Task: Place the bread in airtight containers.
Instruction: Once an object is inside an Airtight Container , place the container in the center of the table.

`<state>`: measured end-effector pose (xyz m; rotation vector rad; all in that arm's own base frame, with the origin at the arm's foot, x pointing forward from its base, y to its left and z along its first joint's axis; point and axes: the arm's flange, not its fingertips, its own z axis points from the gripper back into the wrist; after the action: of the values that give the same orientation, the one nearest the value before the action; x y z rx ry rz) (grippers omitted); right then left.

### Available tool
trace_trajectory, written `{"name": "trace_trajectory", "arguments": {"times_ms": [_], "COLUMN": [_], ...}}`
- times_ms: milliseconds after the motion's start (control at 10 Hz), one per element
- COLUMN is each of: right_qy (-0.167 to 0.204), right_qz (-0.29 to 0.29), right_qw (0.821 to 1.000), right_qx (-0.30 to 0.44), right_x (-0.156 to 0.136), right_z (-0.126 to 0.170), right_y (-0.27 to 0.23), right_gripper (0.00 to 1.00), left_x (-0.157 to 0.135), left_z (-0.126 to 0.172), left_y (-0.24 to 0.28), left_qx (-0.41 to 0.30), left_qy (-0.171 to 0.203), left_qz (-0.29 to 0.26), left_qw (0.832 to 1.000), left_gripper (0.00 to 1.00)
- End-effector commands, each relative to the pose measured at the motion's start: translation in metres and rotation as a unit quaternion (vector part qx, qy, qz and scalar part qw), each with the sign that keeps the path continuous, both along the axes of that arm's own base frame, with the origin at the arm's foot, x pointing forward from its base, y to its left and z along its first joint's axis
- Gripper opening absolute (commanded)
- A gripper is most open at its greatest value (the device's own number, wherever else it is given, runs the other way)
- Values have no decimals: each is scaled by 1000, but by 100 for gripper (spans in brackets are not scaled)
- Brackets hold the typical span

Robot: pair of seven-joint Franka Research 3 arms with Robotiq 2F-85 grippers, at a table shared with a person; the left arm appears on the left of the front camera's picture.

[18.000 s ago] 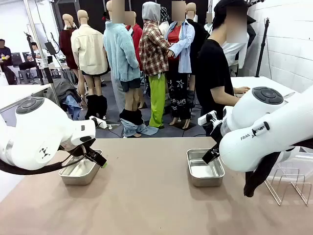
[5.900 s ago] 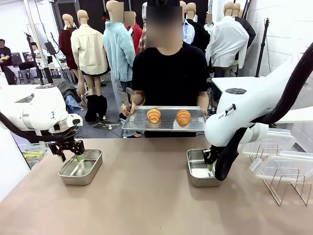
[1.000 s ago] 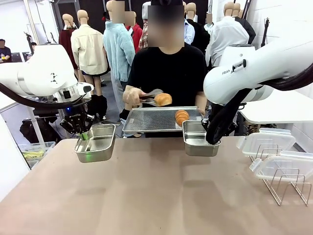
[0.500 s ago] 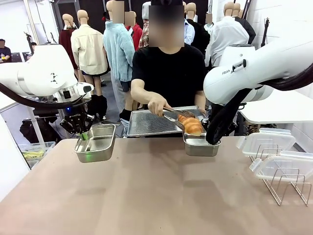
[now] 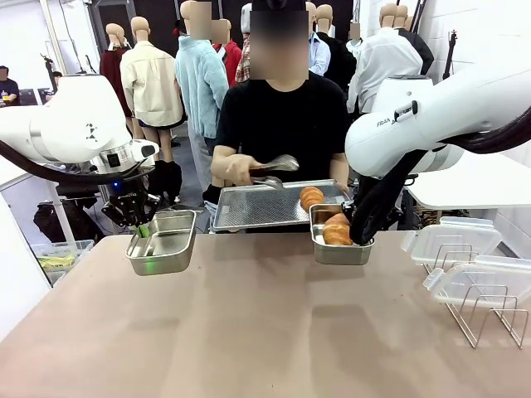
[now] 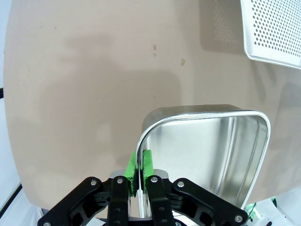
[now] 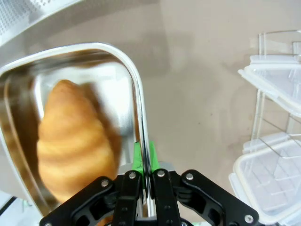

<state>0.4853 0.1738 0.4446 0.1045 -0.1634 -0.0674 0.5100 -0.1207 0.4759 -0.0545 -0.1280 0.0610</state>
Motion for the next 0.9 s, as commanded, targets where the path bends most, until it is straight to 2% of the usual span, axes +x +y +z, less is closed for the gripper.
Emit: {"name": "trace_trajectory", "arguments": {"times_ms": [0, 800], "right_qy": [-2, -2], "right_qz": [3, 3], "right_qw": [1000, 1000], "right_qx": [1, 1], "right_x": [0, 0], "right_z": [2, 2], "right_y": [1, 1], "right_gripper": [0, 0], "left_x": [-1, -1], "left_z": [2, 2], "left_y": [1, 1], "left_qx": [6, 6], "left_qy": [-3, -3], "left_qz": [-2, -2], "left_qw": [1000, 1000], "left_gripper": [0, 0]}}
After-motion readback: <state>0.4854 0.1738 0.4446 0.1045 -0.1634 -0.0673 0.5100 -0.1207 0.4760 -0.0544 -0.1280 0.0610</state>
